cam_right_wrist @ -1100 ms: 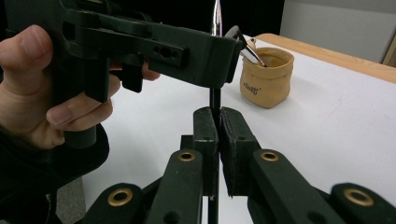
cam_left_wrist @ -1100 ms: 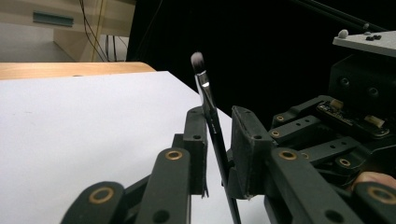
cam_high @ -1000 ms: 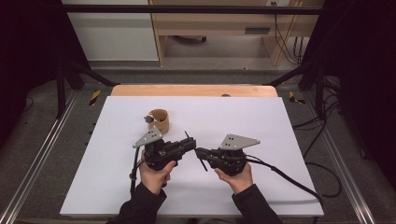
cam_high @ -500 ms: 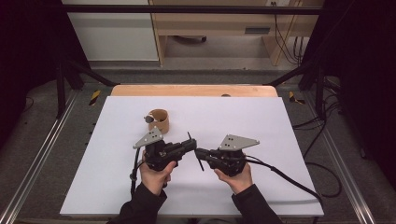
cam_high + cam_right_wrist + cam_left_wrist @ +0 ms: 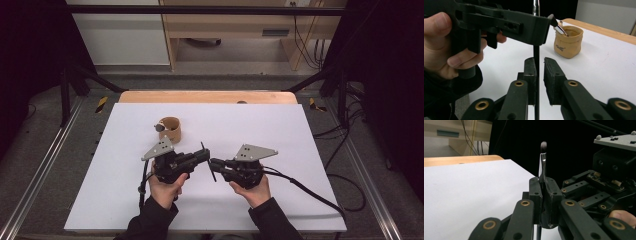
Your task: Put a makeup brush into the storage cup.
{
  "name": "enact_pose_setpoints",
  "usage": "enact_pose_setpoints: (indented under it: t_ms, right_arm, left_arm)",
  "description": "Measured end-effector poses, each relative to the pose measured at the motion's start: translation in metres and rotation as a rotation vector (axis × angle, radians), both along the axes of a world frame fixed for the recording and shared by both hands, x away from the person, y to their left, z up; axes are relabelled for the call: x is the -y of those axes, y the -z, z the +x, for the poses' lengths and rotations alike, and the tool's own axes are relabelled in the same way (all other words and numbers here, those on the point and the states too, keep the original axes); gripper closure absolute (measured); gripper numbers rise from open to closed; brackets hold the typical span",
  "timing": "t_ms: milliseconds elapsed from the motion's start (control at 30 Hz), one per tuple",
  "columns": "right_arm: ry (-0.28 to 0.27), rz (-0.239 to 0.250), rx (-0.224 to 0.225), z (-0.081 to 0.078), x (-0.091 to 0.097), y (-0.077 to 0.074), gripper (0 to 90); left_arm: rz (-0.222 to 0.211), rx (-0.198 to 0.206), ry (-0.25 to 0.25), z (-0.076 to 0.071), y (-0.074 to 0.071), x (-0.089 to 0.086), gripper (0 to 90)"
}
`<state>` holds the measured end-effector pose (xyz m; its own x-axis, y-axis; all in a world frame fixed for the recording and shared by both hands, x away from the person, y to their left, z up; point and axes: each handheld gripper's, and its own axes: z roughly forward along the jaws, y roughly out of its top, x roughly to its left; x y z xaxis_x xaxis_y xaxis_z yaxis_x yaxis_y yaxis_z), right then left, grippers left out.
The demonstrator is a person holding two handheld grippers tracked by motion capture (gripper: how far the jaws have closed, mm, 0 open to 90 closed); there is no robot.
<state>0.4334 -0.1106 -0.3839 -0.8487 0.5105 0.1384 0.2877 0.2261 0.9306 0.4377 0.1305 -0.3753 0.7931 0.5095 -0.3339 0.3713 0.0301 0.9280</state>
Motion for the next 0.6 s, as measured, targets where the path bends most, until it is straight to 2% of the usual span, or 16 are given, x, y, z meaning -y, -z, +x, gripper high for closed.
enact_pose_setpoints:
  t_ms: [267, 533, 600]
  right_arm:
    - [0.026, -0.011, 0.013, -0.001, 0.003, -0.002, 66.8]
    - [0.090, 0.005, 0.020, 0.002, 0.014, -0.005, 48.4]
    - [0.101, 0.003, 0.017, 0.003, 0.015, -0.005, 47.0]
  left_arm:
    - [0.018, 0.016, -0.015, 0.000, -0.002, -0.006, 85.2]
    - [0.045, 0.039, -0.036, -0.001, -0.005, -0.017, 85.2]
    - [0.047, 0.039, -0.037, -0.001, -0.005, -0.018, 85.1]
